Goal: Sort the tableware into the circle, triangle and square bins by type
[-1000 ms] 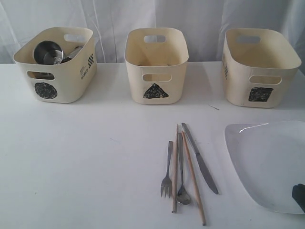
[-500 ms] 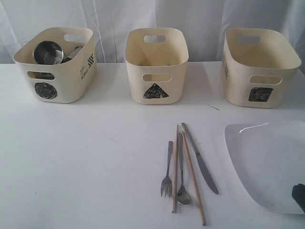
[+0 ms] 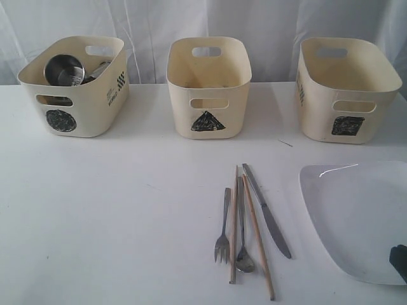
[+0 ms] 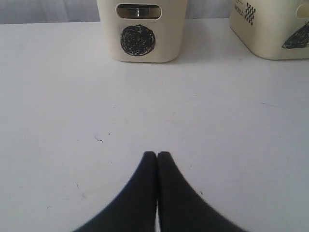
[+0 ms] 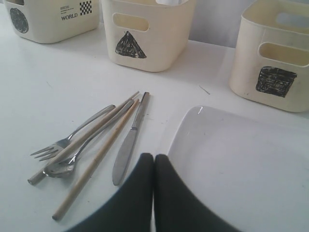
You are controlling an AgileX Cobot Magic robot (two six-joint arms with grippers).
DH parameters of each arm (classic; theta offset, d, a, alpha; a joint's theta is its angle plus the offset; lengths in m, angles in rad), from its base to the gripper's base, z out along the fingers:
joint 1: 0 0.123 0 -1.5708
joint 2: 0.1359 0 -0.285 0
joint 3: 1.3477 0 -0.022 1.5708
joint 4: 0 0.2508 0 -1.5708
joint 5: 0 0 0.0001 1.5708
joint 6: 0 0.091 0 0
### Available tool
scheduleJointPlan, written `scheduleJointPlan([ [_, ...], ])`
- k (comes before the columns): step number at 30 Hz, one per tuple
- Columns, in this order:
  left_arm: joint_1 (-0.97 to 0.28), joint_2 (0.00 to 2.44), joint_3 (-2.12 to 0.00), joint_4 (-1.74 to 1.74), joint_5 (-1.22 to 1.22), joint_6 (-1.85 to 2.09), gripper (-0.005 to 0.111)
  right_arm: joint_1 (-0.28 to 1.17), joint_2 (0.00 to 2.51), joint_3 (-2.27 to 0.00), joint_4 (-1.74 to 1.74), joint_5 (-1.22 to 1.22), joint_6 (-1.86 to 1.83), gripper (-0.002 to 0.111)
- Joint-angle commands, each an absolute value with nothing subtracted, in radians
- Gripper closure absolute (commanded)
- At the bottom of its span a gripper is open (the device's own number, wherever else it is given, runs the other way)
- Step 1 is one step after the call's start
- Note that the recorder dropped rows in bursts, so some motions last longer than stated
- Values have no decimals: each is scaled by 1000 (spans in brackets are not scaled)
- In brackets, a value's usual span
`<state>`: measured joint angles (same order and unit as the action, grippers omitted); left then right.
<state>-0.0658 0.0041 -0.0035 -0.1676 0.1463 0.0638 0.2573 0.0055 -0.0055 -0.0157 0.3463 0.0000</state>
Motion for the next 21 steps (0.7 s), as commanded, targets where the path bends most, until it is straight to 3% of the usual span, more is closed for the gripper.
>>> scheduleJointPlan([
  [1,-70,0,0,-205,139,114,107,259,0,0,-18,344,0,108],
  [21,-70,0,0,-193,127,83,107,259,0,0,-18,344,0,108],
])
